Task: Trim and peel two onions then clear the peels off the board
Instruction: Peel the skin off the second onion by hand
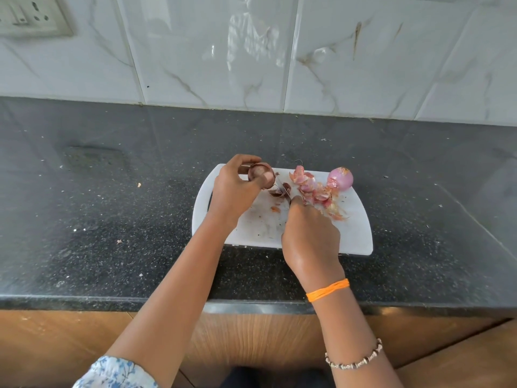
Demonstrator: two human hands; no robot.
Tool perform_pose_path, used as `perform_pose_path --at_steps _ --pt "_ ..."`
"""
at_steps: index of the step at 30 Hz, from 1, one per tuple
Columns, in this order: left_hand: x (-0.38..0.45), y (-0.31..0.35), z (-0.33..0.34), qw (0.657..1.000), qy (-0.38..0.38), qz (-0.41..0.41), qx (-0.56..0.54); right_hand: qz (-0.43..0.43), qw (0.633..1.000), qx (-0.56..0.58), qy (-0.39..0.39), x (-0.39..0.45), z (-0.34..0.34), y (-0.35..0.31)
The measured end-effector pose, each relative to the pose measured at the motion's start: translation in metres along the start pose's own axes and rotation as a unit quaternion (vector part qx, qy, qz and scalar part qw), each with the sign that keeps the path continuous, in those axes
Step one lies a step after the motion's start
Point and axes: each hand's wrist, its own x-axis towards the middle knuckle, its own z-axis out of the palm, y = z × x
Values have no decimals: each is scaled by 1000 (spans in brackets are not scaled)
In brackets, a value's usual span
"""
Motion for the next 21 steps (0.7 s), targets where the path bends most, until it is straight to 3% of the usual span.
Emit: perform_pose_path --at_steps 4,10,15,21 --pt "-2 0 5 997 25 -3 76 11 998 60 -25 6 -5 7" --pt "-4 -1 10 964 97 41 242 -28 968 239 74 22 2 1" --pt "2 -7 8 979 33 117 165 -38 953 282 108 38 6 -10" --pt "9 -12 1 987 -38 88 128 2 945 315 89 52 9 -4"
